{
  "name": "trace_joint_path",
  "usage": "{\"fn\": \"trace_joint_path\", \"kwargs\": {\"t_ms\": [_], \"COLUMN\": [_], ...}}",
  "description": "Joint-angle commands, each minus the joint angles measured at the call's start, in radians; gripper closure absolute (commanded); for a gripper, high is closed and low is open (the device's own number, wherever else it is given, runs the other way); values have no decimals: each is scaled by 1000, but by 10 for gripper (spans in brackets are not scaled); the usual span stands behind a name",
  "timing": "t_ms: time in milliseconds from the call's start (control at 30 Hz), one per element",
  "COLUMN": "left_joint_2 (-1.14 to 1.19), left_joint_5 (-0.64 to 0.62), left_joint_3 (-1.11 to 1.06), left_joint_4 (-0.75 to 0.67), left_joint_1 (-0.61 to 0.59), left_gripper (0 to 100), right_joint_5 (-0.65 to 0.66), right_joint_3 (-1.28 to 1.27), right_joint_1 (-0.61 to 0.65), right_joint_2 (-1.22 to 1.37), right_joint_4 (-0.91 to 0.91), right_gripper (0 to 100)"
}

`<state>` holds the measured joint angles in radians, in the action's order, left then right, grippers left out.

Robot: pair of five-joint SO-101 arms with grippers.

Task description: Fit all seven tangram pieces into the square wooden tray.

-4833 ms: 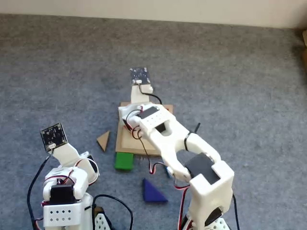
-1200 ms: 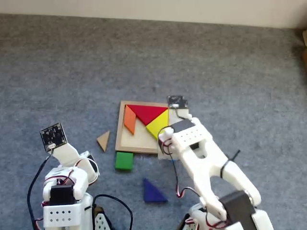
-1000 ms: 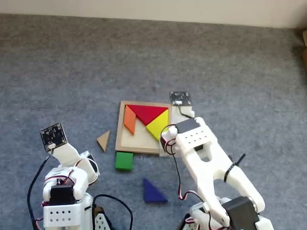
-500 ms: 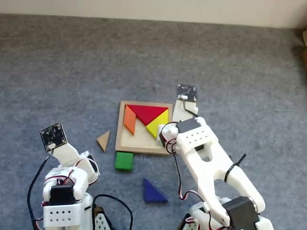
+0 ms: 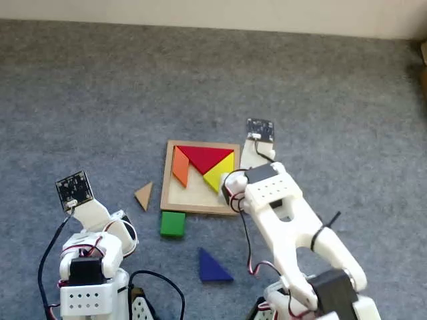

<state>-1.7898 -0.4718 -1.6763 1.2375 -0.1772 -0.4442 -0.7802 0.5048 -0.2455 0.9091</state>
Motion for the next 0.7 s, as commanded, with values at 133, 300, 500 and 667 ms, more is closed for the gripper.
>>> {"fn": "trace_joint_path", "kwargs": {"t_ms": [133,300,500,667], "left_joint_2": [-41,-41,-41,-41], "left_joint_5": [6,6,6,6], "left_joint_3": [-21,-21,-21,-21], "left_joint_4": [5,5,5,5], "left_joint_1": [18,18,18,18], "left_gripper": [957,957,957,957], "right_joint_5": [-8,-8,51,87], "right_joint_3": [180,197,197,196], "right_joint_1": [-85,-97,-120,-140], "right_joint_2": [183,231,229,229], "right_joint_4": [-38,-36,-35,-35], "right_gripper": [839,840,937,967]}}
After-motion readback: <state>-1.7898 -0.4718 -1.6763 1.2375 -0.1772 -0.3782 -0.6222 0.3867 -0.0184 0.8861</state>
